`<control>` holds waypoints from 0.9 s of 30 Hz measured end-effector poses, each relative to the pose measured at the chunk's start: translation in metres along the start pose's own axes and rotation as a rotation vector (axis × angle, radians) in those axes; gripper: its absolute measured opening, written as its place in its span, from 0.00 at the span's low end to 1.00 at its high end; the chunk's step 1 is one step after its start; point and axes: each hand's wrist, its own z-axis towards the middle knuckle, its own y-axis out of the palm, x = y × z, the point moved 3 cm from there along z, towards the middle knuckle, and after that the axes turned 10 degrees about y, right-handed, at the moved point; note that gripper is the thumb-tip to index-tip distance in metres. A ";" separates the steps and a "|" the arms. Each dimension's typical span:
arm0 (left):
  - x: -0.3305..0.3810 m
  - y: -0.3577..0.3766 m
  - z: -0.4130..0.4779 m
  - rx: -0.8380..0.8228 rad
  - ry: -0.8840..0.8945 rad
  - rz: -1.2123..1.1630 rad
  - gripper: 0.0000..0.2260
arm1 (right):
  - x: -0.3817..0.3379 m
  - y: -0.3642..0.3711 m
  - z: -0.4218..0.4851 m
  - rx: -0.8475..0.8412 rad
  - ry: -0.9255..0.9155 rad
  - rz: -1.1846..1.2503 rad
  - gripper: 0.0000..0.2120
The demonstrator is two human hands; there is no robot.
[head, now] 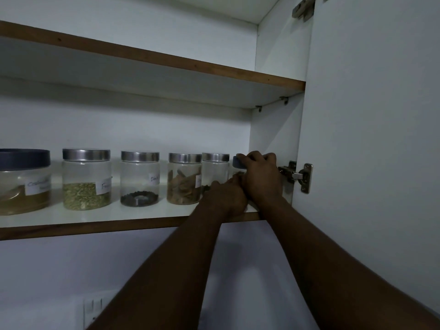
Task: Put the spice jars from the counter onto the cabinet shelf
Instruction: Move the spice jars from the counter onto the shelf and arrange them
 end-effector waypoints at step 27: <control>-0.002 -0.012 -0.025 0.448 -0.395 -0.250 0.28 | 0.012 0.077 0.078 -0.205 -0.044 -0.097 0.26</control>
